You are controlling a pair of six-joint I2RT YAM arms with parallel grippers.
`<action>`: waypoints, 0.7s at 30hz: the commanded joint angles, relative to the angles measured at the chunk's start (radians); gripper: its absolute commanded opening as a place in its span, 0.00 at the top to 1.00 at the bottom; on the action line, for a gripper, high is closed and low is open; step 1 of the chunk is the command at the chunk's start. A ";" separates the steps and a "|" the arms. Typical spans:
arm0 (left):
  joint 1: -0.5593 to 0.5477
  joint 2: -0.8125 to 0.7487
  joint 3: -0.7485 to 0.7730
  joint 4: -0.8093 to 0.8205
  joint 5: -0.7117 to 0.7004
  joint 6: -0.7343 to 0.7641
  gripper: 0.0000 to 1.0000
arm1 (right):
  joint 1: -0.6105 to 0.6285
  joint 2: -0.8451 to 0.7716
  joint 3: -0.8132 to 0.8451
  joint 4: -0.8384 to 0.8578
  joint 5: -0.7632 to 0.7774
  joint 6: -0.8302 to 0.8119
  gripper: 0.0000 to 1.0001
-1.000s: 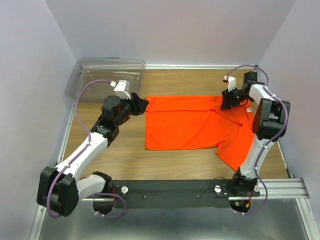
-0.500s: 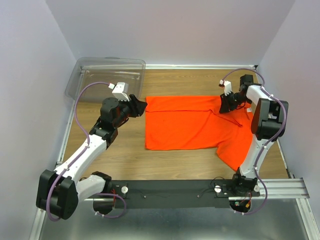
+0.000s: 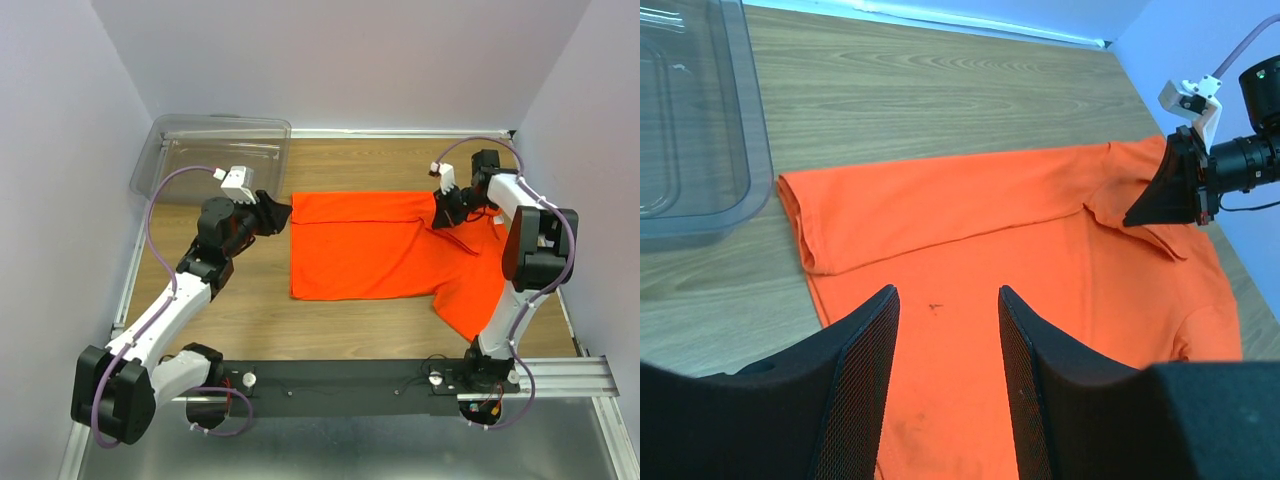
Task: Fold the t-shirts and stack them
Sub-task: Fold the tshirt
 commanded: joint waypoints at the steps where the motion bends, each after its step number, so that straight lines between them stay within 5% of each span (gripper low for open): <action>1: 0.009 -0.025 -0.017 -0.001 0.029 -0.004 0.47 | 0.041 -0.032 -0.022 -0.024 -0.038 0.021 1.00; 15: 0.027 -0.023 -0.033 0.016 0.054 -0.008 0.47 | 0.090 -0.051 -0.043 -0.027 -0.021 0.033 0.99; 21: 0.030 -0.026 -0.040 0.020 0.063 -0.010 0.47 | 0.090 -0.051 -0.023 -0.020 0.074 0.055 0.69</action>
